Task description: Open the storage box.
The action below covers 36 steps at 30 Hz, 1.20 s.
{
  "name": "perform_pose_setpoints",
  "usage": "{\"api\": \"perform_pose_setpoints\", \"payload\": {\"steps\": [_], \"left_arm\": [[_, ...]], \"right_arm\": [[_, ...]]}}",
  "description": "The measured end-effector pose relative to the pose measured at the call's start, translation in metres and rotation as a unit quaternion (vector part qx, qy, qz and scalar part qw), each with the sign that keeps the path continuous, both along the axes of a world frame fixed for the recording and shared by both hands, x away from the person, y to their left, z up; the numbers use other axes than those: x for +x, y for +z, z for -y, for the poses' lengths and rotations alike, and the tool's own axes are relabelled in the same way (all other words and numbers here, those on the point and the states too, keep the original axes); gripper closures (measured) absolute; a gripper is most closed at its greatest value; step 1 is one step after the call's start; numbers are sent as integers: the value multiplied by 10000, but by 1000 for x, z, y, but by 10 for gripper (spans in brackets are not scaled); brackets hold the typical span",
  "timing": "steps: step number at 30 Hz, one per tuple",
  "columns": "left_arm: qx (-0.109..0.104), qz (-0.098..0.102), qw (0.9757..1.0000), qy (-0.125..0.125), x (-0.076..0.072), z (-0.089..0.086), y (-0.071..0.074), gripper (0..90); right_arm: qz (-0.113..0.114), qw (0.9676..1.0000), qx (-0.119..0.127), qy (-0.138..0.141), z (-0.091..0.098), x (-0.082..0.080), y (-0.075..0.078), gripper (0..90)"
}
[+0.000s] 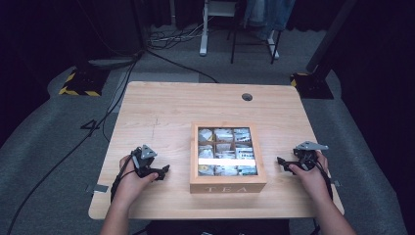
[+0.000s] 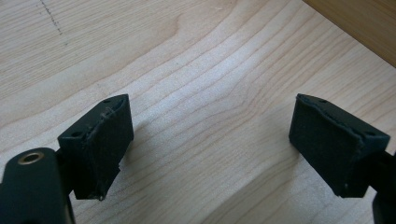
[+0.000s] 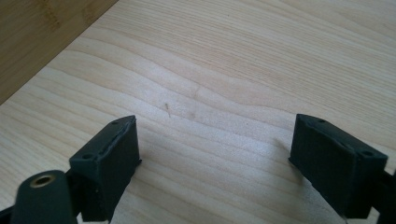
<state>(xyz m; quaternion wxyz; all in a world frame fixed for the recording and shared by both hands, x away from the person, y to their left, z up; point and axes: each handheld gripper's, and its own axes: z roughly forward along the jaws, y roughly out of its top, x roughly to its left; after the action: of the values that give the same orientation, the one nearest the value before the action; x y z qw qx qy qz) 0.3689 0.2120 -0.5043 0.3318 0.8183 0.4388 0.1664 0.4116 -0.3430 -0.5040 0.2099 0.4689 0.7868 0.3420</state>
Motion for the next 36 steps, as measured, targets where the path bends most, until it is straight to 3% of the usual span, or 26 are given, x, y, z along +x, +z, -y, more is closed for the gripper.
{"api": "perform_pose_setpoints", "payload": {"steps": [14,20,24,26,27,28,30,33,36], "left_arm": [[-9,-12,10000,26,-1,0,0,145],[-19,-14,10000,15,-1,1,0,142],[-22,-24,10000,-3,0,1,0,136],[-25,-26,10000,-5,0,1,0,136],[-25,-26,10000,-5,0,1,0,136],[-23,-27,10000,-7,0,1,0,136],[-26,-20,10000,-7,0,1,0,136],[-23,-15,10000,-15,1,1,0,136],[-14,-16,10000,-12,2,1,0,135]], "right_arm": [[11,10000,29,16,2,0,0,186],[8,9999,20,-104,2,-1,0,170],[45,9999,36,-124,3,-3,1,253],[-20,9999,0,-149,5,-5,4,339],[-20,9999,0,-149,5,-5,4,339],[-151,9997,-102,-152,6,-6,8,384],[-225,9996,-19,-190,6,-9,13,383],[-123,9996,201,-143,5,-14,23,383],[-108,9997,208,-36,3,-20,33,384]]}}
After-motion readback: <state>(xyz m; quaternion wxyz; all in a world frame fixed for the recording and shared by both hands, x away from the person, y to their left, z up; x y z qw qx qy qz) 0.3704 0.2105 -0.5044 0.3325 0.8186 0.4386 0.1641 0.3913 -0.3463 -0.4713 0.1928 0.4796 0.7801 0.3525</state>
